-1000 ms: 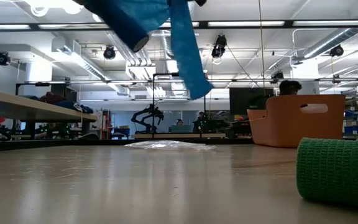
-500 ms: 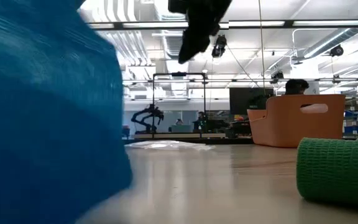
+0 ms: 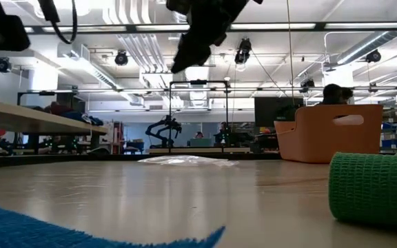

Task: Roll bandage
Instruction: Roll the blue bandage

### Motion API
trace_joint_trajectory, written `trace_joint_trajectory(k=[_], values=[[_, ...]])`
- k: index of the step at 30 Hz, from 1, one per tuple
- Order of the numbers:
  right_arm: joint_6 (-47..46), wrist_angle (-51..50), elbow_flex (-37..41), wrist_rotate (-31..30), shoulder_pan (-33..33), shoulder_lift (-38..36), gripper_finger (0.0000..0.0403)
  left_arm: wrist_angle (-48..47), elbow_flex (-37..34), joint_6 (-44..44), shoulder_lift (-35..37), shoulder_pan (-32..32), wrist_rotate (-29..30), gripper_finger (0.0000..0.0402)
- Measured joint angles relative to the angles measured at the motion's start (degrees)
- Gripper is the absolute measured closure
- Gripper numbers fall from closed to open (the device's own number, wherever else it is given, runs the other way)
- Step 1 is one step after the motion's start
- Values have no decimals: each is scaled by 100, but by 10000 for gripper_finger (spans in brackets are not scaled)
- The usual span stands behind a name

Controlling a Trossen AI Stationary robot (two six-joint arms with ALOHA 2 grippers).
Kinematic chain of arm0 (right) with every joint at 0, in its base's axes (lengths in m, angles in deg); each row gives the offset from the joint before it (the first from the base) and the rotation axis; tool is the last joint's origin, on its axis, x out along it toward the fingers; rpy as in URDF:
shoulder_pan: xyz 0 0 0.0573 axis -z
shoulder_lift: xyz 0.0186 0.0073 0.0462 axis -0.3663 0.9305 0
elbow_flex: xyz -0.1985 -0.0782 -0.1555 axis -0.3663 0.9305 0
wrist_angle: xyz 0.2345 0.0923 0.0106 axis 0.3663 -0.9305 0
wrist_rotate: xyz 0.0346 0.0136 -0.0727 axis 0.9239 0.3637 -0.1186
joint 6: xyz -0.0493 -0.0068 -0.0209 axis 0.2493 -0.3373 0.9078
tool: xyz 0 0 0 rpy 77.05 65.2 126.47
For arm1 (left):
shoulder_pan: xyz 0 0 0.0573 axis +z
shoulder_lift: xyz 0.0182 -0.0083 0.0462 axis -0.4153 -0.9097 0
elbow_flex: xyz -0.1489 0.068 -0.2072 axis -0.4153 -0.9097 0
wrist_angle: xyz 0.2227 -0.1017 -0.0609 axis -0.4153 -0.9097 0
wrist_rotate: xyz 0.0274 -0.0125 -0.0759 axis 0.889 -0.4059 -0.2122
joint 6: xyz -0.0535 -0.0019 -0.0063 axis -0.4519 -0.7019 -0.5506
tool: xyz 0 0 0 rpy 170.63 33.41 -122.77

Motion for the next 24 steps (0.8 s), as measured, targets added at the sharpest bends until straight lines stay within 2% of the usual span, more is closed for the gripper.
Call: trace_joint_trajectory(k=[4, 8, 11, 14, 18, 24], values=[[297, 95, 0, 12, -159, 0, 236, 1194, 0, -459, -63, -10, -800, 401], [583, -65, -1, 10, -328, -71, 248, 3532, 0, -798, -66, -25, -1374, 401], [644, -510, -2, 5, -391, -136, 259, 5288, 0, -1112, -37, -23, -1568, 401], [585, -1022, 0, -3, -392, -234, 269, 6335, 0, -1168, 20, 13, -1560, 401], [407, -1477, 0, -19, -400, -442, 284, 6442, -2, -489, 201, 172, -1059, 401], [247, -1877, 0, -54, -430, -1018, 301, 5772, -2, 649, 567, 481, 150, 401]])
